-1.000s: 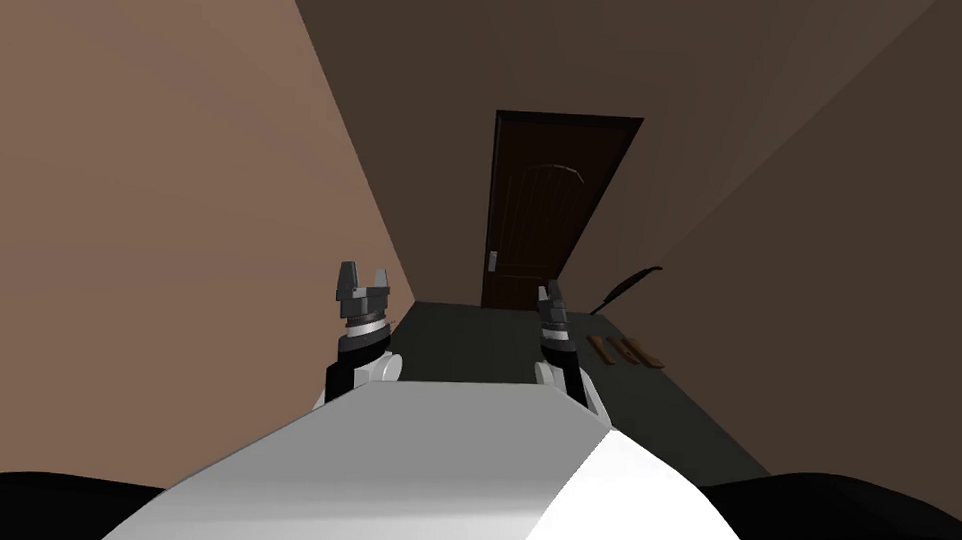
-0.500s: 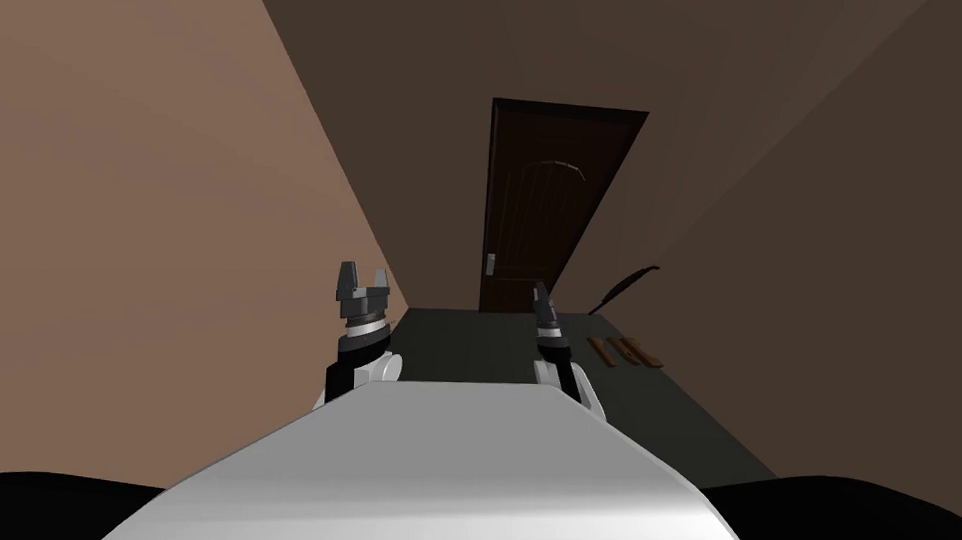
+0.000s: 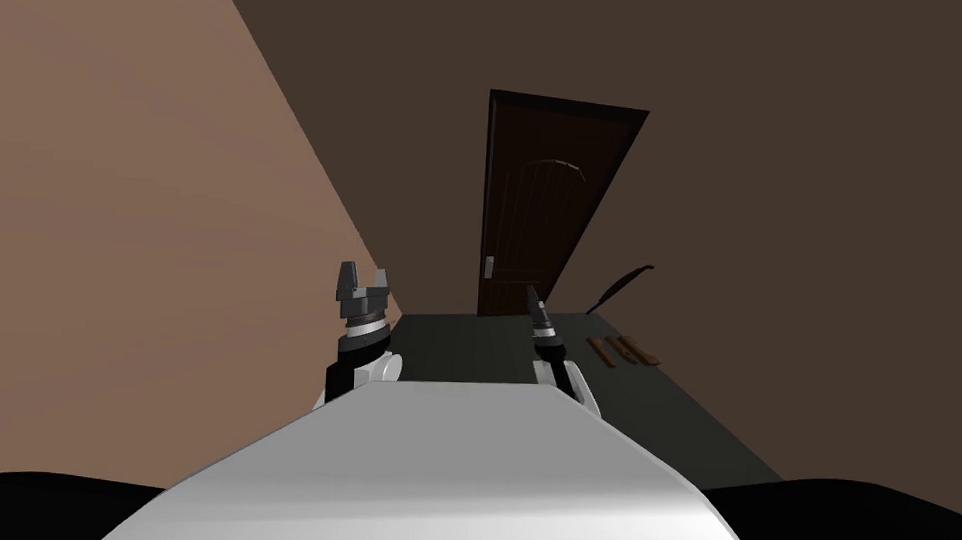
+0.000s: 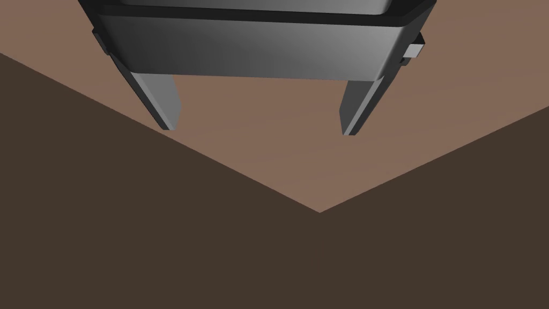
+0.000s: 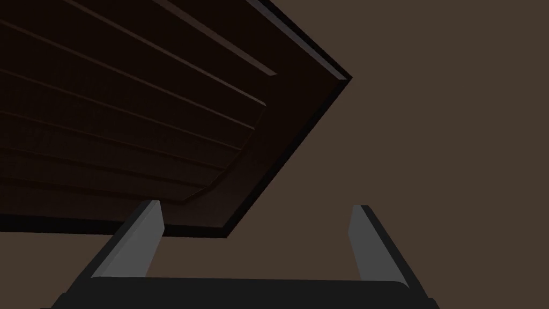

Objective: Pull the door open

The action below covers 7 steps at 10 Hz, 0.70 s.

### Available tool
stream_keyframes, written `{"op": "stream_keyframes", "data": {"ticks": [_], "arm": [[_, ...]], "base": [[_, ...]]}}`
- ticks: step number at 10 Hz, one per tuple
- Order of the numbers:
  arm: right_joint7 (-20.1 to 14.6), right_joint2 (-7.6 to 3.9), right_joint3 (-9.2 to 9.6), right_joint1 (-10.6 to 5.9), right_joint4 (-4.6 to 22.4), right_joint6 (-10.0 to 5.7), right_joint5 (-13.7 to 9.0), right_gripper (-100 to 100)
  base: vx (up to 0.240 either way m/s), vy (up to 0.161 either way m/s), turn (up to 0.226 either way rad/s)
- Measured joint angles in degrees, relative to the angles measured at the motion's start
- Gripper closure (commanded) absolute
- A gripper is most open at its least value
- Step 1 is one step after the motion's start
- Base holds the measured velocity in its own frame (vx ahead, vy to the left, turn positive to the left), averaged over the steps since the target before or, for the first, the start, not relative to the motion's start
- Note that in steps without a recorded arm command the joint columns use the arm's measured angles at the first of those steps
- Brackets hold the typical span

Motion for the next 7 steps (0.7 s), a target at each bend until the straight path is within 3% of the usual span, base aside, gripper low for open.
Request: {"op": "stream_keyframes", "data": {"ticks": [7], "arm": [[5.0, -0.73, -0.83, -3.24, 7.0, 0.38, 8.8, -100]], "base": [[0.144, 0.073, -0.100]]}}
